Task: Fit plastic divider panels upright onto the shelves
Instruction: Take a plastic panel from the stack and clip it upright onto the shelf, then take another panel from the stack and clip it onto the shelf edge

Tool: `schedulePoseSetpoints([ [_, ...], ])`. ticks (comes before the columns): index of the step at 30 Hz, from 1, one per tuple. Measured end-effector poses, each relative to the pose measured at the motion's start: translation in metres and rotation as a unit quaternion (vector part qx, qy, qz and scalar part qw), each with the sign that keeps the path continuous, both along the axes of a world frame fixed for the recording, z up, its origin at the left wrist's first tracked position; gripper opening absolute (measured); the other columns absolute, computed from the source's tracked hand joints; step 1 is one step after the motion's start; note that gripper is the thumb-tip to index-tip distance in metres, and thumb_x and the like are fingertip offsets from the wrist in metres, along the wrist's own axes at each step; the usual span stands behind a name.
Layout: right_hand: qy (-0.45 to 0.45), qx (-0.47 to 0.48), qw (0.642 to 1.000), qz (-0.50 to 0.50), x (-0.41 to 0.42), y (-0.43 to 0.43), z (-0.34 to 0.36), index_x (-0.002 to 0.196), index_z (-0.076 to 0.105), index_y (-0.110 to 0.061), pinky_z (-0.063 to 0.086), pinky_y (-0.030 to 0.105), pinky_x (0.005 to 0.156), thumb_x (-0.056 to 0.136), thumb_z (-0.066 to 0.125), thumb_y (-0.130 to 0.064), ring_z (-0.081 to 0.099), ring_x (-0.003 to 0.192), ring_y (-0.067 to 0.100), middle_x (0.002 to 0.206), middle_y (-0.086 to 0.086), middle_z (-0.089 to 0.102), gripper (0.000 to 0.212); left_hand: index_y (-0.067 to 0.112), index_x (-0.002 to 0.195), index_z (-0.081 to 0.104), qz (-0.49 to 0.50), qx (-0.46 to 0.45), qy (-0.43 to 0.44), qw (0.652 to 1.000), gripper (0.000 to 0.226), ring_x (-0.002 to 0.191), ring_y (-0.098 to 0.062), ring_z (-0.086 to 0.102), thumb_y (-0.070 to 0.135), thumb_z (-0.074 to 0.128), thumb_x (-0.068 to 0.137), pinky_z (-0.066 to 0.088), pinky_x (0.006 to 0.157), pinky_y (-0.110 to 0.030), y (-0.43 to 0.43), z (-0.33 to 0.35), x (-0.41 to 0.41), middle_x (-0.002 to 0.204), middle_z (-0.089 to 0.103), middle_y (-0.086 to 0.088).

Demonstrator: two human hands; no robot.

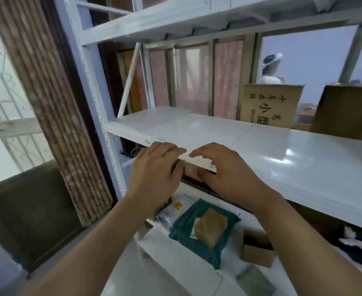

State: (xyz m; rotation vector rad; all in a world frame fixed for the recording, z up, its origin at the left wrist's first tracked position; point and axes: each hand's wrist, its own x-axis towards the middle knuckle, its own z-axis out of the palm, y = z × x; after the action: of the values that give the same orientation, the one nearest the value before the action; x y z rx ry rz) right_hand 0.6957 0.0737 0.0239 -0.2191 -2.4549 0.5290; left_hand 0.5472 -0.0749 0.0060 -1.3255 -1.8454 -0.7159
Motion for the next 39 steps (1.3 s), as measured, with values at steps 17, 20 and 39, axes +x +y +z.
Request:
schedulePoseSetpoints([
  [17,-0.026,0.009,1.0,0.001,-0.24,-0.042,-0.026,0.132,0.062,-0.043,0.036,0.012,0.091,0.095,0.068,-0.045,0.047,0.107,-0.004,0.133,-0.017,0.063,0.037,0.024,0.123,0.074,0.041,-0.016,-0.072,0.996,0.029,0.114,-0.02,0.065,0.02,0.078,0.094,0.058,0.092,-0.043,-0.053,-0.011,-0.213,0.122,0.074,0.005],
  [20,-0.029,0.01,0.999,0.01,-0.28,-0.037,-0.026,0.133,0.062,-0.043,0.035,0.011,0.09,0.096,0.068,-0.043,0.052,0.11,-0.001,0.134,-0.016,0.065,0.037,0.023,0.122,0.074,0.042,-0.022,-0.079,0.996,0.029,0.113,-0.021,0.065,0.02,0.077,0.093,0.058,0.092,-0.043,-0.044,-0.015,-0.247,0.12,0.073,0.006],
  [39,-0.08,-0.001,0.993,-0.088,-0.493,0.025,-0.024,0.155,0.038,-0.028,0.054,0.04,0.101,0.092,0.074,-0.044,0.059,0.128,0.023,0.144,0.0,0.06,0.074,0.026,0.15,0.052,0.07,-0.092,-0.1,0.988,0.053,0.128,-0.017,0.057,0.041,0.069,0.102,0.051,0.105,-0.042,0.021,-0.02,-0.459,0.137,0.066,0.007],
])
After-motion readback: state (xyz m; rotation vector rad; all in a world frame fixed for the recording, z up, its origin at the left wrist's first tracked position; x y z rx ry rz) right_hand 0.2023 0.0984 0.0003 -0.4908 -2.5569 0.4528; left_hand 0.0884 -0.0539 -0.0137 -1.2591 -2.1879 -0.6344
